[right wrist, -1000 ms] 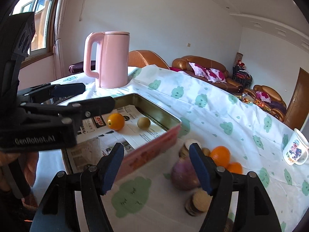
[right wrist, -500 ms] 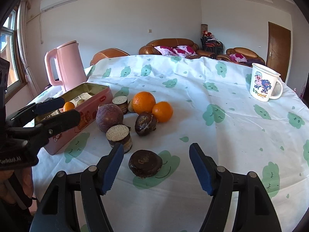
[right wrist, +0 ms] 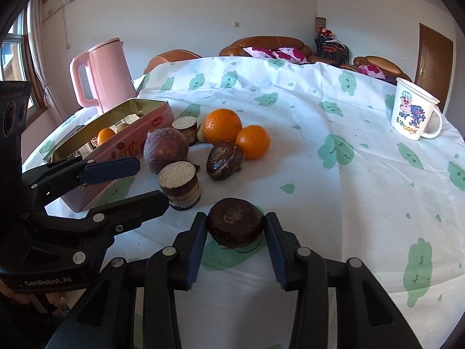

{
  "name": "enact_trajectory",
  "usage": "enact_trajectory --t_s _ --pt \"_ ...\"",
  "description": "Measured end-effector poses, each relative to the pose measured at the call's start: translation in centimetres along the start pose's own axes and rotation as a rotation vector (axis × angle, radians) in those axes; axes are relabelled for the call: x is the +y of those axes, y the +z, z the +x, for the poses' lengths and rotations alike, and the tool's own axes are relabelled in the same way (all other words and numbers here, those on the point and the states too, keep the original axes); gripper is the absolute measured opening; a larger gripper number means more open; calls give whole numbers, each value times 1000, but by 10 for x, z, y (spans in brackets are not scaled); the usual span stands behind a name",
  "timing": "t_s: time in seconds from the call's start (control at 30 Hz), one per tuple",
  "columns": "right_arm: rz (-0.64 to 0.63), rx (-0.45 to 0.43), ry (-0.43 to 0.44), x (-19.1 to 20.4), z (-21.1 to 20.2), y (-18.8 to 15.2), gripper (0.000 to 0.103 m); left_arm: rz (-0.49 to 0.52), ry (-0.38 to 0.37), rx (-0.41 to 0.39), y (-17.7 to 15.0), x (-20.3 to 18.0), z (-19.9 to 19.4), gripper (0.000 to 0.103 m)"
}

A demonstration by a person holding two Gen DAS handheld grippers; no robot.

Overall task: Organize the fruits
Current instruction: 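Grasp a dark brown round fruit with the right gripper while the left gripper grasps a white-lidded jar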

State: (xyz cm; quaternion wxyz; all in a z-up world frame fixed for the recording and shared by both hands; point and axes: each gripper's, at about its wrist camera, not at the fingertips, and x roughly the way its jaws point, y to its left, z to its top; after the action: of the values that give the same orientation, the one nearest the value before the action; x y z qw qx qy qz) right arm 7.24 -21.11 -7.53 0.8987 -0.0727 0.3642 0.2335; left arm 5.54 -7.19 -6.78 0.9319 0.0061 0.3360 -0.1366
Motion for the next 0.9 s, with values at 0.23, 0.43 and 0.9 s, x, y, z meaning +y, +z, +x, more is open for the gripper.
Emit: enact_trajectory --t_s 0.23,0.43,0.9 --pt "-19 4 -33 -4 0 2 43 14 0 50 7 -6 17 44" --pt "-30 -6 -41 -1 -1 1 42 -22 -13 81 11 -2 26 37" --pt "-38 -150 -48 1 -21 -3 42 -3 -12 -44 7 -5 6 36"
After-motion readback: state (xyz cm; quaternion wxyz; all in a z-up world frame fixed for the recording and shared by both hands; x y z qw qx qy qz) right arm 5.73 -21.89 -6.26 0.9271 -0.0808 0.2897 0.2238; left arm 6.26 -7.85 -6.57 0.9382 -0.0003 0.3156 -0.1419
